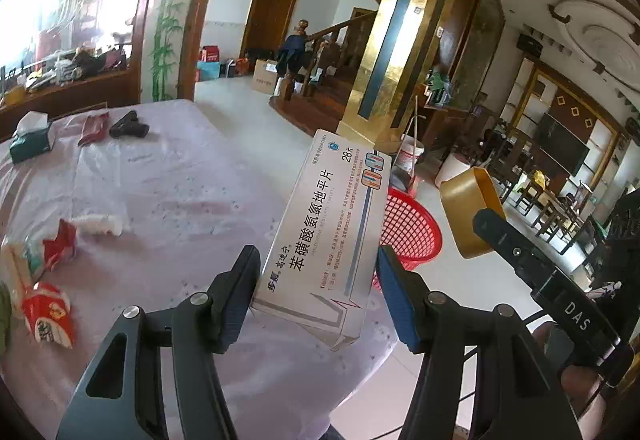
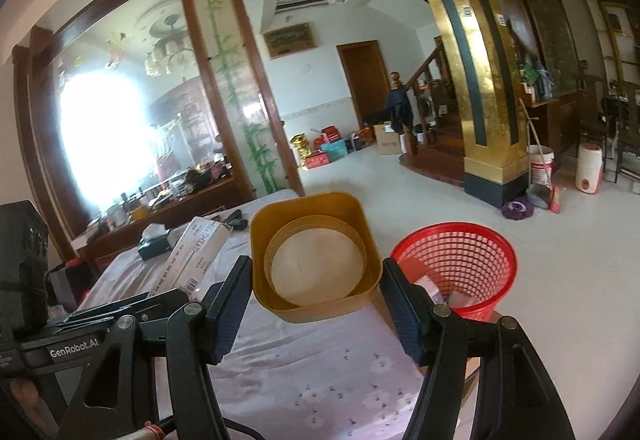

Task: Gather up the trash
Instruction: 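Carry the medicine box and yellow container with both tools over the red wastebasket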

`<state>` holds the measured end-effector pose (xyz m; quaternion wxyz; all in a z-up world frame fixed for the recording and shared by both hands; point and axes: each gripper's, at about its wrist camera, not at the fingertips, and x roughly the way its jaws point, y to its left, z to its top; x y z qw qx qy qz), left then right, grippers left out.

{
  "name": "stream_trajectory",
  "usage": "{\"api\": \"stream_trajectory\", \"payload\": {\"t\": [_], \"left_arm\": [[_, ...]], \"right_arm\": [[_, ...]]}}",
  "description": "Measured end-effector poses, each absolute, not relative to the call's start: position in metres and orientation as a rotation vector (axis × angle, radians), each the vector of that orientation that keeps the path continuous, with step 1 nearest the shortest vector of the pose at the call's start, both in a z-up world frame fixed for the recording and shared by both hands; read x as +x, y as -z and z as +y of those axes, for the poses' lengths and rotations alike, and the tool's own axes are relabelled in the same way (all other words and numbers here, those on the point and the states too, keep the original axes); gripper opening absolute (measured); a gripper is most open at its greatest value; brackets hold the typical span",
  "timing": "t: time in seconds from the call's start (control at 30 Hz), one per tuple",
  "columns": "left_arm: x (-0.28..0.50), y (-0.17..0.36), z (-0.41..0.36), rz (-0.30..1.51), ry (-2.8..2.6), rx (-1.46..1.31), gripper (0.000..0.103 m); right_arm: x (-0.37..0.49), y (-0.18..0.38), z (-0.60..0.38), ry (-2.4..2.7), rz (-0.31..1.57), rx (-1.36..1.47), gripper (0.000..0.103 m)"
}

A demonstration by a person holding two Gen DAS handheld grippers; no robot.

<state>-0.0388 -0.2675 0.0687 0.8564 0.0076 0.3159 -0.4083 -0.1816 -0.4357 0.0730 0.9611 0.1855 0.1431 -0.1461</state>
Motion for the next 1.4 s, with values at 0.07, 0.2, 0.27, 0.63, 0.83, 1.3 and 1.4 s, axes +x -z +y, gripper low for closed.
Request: {"api": "stream_trajectory", "payload": {"t": [0.07,0.2,0.27,0.63,0.83,1.3,1.4], "left_arm": [[-0.038,-0.07,-0.274,0.657,0.867,0.016,0.059],[-0.03,-0.073,-0.284,0.657,0.883,-0.005,0.059],[-0.027,-0.075,-0.29,0.657,0.898,-0.019,0.059],[-0.024,-0.076,-0.327,0.652,0.935,0.01,0.059],[-0.019,-0.076,-0.348,0.646,0.944,0.032,0.059],[-0.006,-0.069,-0.379,0.651,0.939,0.059,0.059],[-0.002,-0.066,-0.385,0.658,0.935,0.065,0.059]], "right_arm": [[-0.185,-0.074,-0.438,0.316,0.286,0.383,0.069],[-0.189,-0.077,-0.446,0.346,0.284,0.381,0.069],[-0.189,-0.078,-0.45,0.356,0.282,0.383,0.069],[-0.19,-0.075,-0.473,0.402,0.283,0.4,0.069],[-0.191,-0.071,-0.49,0.423,0.286,0.411,0.069],[-0.192,-0.066,-0.529,0.481,0.274,0.444,0.069],[-0.189,-0.062,-0.54,0.488,0.279,0.46,0.069]]}}
